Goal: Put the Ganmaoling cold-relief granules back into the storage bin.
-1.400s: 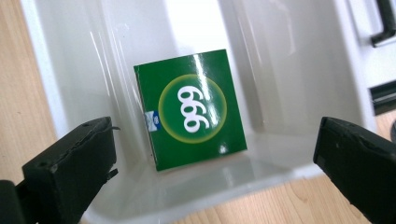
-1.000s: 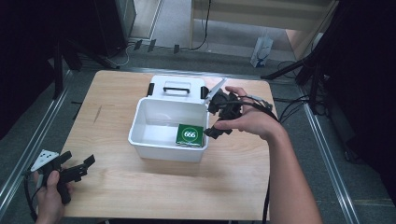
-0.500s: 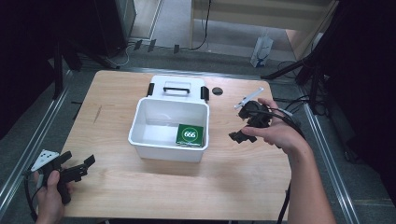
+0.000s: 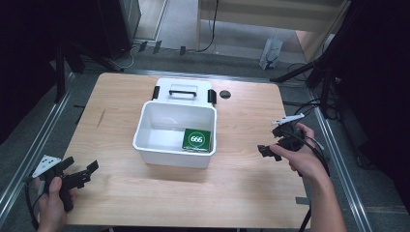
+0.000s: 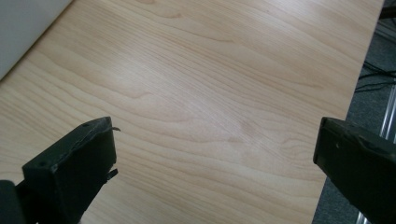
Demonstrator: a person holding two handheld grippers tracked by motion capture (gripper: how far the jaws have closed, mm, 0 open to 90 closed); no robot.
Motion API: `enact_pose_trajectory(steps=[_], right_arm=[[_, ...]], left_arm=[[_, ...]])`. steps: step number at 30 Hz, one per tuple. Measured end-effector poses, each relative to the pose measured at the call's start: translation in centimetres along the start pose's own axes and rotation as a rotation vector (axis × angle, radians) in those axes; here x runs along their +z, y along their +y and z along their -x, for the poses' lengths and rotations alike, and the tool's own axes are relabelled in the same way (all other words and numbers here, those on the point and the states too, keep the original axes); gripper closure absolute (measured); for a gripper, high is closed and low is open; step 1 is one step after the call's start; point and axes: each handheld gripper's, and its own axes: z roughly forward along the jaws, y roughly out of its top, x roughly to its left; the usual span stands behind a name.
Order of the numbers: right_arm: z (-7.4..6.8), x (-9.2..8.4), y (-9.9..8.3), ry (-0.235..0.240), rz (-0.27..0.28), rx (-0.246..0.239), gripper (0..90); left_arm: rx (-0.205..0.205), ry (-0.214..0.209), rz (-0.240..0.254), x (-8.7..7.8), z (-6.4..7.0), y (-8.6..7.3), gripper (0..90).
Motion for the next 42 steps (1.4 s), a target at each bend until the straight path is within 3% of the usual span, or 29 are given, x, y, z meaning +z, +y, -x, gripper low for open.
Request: enact_pose_trajectory(steps=[6, 11, 22, 30, 34, 38, 41, 42], right_arm=[[0.1, 0.7, -2.6, -0.037, 0.052, 0.062, 0.0], [0.2, 1.4, -5.1, -0.067, 0.111, 0.145, 0.0], [-0.5, 2.9, -11.4, -0.08, 0.253, 0.229, 0.0], [-0.3, 3.0, -15.1, -0.091, 0.361, 0.312, 0.0], [-0.1, 3.1, -16.8, -0.102, 0.382, 0.323, 0.0], [0.1, 2.4, -17.7, -0.09, 0.457, 0.353, 0.0], [0.1, 2.2, -18.0, -0.118, 0.469, 0.35, 0.0], [0.1, 2.2, -18.0, -0.117, 0.463, 0.378, 0.0]], left_arm=[[-0.001, 0.001, 0.0, 0.0, 0.0, 0.0, 1.3], [-0.002, 0.002, 0.001, 0.0, 0.0, 0.0, 1.3], [-0.002, 0.003, -0.003, 0.0, 0.0, 0.0, 1.3], [0.003, 0.004, -0.005, -0.1, 0.0, 0.0, 1.3], [-0.001, 0.003, -0.005, -0.1, 0.0, 0.0, 1.3], [0.001, 0.003, -0.006, 0.0, 0.0, 0.0, 1.3], [0.003, 0.002, -0.007, 0.0, 0.1, 0.0, 1.3], [0.004, 0.003, -0.008, 0.0, 0.1, 0.0, 1.3]])
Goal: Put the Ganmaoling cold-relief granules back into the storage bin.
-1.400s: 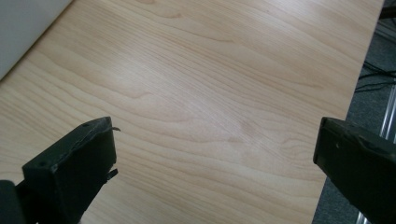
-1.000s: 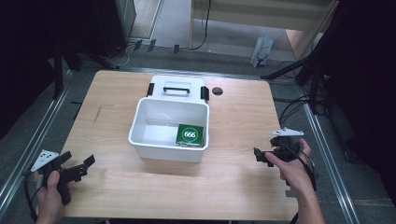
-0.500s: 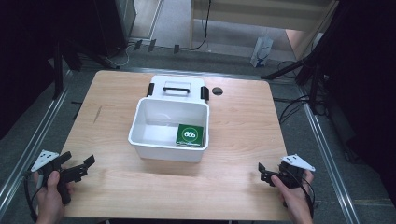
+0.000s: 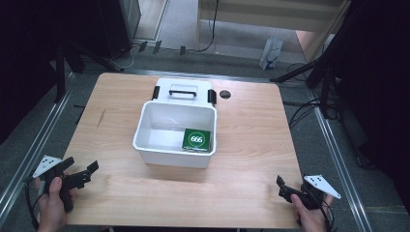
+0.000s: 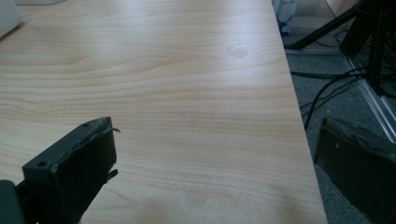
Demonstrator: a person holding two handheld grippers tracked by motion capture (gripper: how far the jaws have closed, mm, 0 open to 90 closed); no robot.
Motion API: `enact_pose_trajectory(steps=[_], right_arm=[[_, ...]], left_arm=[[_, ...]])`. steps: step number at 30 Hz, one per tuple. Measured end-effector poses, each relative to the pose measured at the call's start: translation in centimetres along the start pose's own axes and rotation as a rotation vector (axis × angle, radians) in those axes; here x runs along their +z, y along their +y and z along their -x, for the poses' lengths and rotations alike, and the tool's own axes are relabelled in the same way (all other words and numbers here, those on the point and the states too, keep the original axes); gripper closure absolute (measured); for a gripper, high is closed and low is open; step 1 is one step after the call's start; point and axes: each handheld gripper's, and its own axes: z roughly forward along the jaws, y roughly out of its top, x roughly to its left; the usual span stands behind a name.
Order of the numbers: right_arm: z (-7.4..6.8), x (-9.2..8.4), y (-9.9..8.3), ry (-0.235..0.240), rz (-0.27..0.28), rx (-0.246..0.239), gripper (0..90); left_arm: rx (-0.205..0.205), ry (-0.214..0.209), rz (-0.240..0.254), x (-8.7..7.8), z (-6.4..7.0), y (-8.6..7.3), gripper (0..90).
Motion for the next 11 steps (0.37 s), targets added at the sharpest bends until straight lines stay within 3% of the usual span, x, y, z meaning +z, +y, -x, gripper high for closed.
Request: enact_pose_trajectory(steps=[1, 4, 11], right_arm=[[0.0, 0.0, 0.0, 0.0, 0.0, 0.0, 0.0], [0.26, 0.33, 0.09, -0.013, -0.041, 0.067, 1.3], [0.22, 0.22, 0.03, -0.016, -0.037, 0.06, 4.2]], left_arm=[[0.001, 0.0, -0.003, 0.01, 0.0, 0.01, 1.3], [-0.001, -0.002, 0.003, 0.06, 0.04, 0.01, 1.3], [0.0, -0.001, -0.001, 0.05, -0.02, 0.04, 1.3]])
